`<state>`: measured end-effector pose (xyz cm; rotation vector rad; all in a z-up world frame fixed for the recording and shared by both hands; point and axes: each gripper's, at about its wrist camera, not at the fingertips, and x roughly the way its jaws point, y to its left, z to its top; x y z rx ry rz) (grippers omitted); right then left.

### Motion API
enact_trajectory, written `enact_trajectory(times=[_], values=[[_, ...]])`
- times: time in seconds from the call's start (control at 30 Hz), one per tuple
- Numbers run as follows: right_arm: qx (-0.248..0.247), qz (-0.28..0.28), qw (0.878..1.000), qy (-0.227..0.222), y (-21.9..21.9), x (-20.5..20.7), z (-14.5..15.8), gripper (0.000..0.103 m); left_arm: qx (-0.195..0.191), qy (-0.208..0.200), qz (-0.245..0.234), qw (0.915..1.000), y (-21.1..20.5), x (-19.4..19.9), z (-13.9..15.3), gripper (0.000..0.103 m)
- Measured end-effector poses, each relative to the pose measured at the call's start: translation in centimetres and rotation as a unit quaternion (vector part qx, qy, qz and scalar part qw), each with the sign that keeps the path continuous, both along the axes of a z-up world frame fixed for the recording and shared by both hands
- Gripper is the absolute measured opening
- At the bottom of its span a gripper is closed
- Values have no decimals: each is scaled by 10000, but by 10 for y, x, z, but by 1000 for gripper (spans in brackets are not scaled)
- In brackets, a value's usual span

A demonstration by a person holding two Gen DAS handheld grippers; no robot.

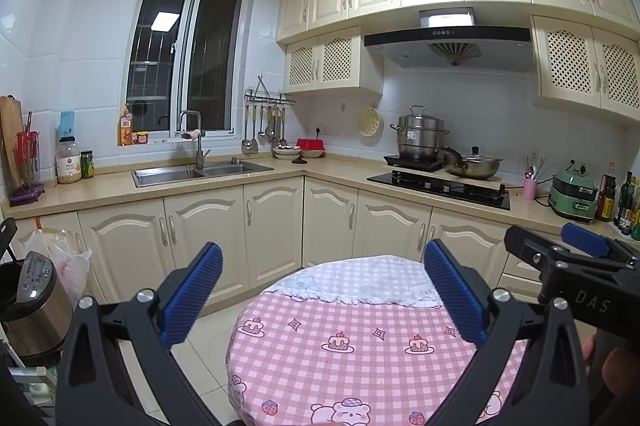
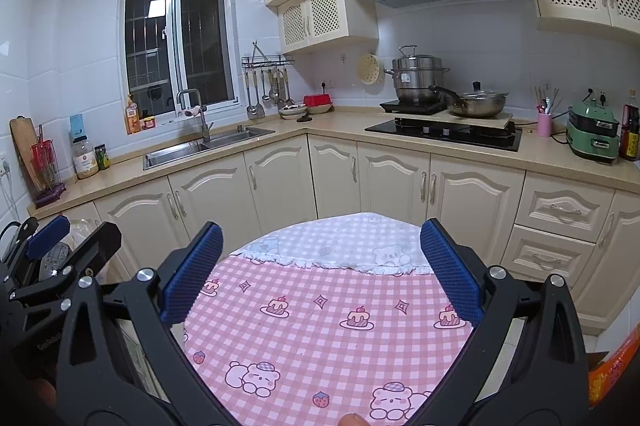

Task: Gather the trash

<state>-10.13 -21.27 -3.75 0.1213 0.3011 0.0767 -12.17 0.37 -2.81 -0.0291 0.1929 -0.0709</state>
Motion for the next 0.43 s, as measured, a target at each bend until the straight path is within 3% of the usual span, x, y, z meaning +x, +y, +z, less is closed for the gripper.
enact_trajectory(times=[0.43], values=[[53, 89, 9999, 52, 2, 13, -7, 97, 97, 135, 122, 9998, -3, 16, -8, 99]])
